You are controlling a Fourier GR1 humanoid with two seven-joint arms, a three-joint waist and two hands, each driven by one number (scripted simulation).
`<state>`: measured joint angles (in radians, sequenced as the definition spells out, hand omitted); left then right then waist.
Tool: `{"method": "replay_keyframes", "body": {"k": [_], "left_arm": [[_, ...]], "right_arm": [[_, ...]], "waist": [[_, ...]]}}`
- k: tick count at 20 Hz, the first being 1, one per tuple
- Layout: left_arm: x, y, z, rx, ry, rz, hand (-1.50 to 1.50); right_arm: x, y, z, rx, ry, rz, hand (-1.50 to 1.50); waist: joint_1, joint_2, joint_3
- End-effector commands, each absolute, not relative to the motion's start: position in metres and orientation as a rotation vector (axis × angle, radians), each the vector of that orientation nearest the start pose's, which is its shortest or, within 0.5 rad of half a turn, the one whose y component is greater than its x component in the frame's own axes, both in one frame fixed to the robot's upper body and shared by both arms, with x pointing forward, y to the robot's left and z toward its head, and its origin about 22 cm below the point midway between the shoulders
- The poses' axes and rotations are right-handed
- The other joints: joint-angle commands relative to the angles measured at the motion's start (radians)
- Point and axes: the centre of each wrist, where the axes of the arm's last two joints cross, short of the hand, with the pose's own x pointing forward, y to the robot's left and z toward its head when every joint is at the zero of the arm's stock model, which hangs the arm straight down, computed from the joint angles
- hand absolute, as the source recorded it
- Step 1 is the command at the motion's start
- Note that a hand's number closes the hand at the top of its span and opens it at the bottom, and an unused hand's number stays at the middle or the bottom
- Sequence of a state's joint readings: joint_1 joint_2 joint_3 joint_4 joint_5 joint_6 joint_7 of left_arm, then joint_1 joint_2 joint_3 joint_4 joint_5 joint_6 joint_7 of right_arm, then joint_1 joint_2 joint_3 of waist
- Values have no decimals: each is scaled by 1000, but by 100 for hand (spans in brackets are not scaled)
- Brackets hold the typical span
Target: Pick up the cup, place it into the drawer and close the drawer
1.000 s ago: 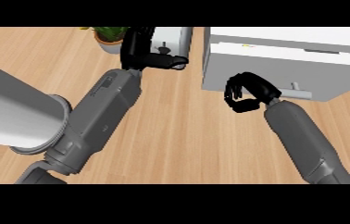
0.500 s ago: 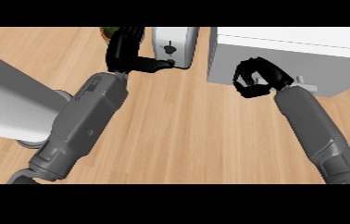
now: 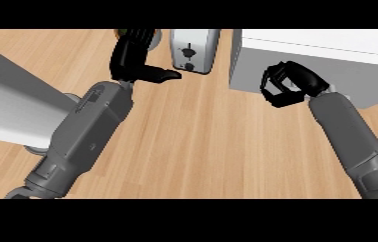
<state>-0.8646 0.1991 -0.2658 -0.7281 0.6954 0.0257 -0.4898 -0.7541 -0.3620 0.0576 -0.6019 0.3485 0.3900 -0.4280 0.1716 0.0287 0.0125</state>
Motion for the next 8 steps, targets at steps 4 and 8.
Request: {"method": "replay_keyframes", "body": {"k": [4,8], "left_arm": [[414,168,64,-454,-1876,20,-150],[409,174,57,-469,-1880,19,-150]], "right_arm": [[435,-318,125,-278,-1630,818,150],[430,-327,123,-260,-1623,809,150]], "waist": [[47,19,-9],[53,22,-9]]}}
